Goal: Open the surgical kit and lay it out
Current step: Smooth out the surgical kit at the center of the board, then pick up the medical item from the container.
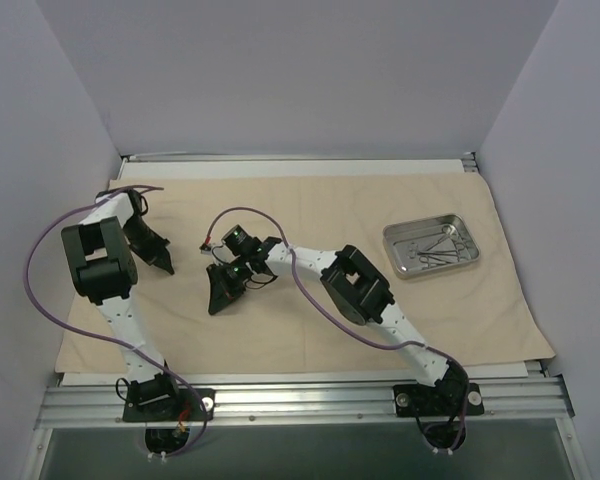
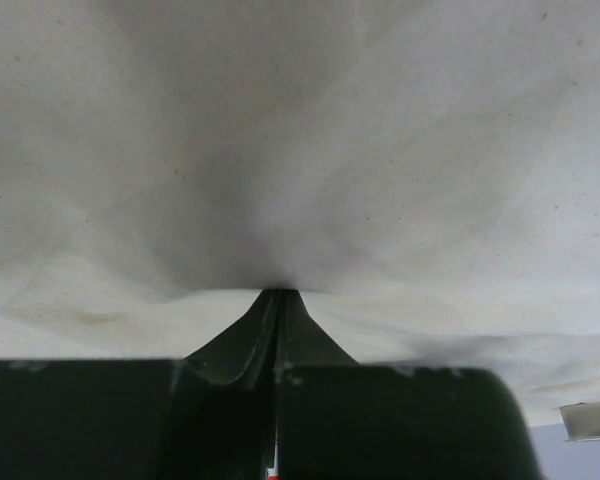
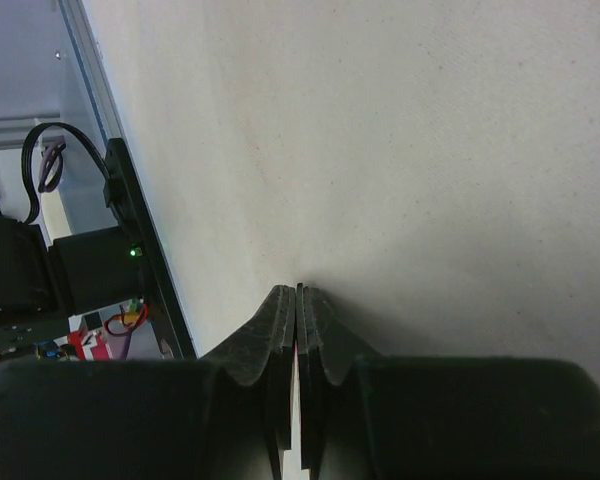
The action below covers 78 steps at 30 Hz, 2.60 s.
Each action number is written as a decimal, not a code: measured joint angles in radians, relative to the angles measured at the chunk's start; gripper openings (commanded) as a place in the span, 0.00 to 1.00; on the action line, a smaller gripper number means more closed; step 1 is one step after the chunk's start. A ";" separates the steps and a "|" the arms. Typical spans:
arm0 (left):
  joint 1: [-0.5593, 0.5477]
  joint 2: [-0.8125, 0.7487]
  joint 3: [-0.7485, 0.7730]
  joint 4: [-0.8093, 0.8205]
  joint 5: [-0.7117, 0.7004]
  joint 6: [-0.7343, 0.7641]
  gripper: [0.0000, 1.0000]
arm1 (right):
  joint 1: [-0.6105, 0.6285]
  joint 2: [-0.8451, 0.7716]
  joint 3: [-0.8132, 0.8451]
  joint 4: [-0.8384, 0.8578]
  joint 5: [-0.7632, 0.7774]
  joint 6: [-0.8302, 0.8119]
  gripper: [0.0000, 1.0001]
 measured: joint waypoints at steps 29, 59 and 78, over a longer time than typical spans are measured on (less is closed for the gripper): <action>0.027 -0.089 -0.017 -0.017 -0.059 -0.021 0.02 | -0.379 -0.145 0.007 -0.131 0.332 -0.005 0.00; -0.259 -0.422 0.095 0.092 -0.013 0.226 0.58 | -0.807 -0.528 0.040 -0.589 0.851 0.072 0.28; -0.561 -0.437 0.137 0.101 -0.024 0.349 0.57 | -1.078 -0.472 -0.192 -0.694 1.014 0.380 0.39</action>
